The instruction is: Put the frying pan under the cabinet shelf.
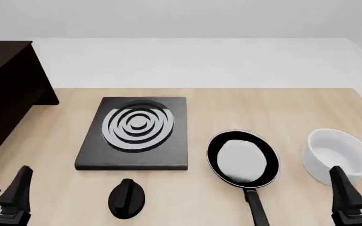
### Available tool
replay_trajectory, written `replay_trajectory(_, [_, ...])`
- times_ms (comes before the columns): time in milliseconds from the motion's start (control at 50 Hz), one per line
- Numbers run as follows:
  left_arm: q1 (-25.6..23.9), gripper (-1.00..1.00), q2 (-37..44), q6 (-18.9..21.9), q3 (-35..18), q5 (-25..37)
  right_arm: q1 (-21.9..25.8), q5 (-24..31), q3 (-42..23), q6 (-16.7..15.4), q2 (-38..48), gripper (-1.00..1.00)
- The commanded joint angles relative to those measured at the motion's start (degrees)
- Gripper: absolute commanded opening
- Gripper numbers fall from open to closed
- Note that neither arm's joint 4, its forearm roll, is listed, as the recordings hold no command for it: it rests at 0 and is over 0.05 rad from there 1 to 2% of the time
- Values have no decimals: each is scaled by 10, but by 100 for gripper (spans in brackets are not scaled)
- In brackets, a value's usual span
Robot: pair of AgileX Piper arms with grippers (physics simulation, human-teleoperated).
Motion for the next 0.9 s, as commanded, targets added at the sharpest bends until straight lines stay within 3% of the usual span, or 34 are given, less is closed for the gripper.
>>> replay_trajectory(20, [-6, 100, 22, -2, -1, -14, 0, 1, -3, 0, 2, 100])
replay_trajectory(200, [-18, 100, 132, -26, -2, -89, 0, 0, -3, 1, 4, 100])
replay_trajectory(340, [-29, 100, 235, -26, -47, -121, 0, -3, -2, 1, 7, 100])
replay_trajectory(460, [-57, 100, 313, -36, -116, -85, 0, -3, -3, 1, 7, 100])
replay_trajectory(700, [-145, 100, 383, -86, -242, 30, 0, -4, -2, 1, 7, 100])
replay_trajectory(900, [-218, 100, 450, -121, -304, 69, -1, -5, -2, 4, 9, 100])
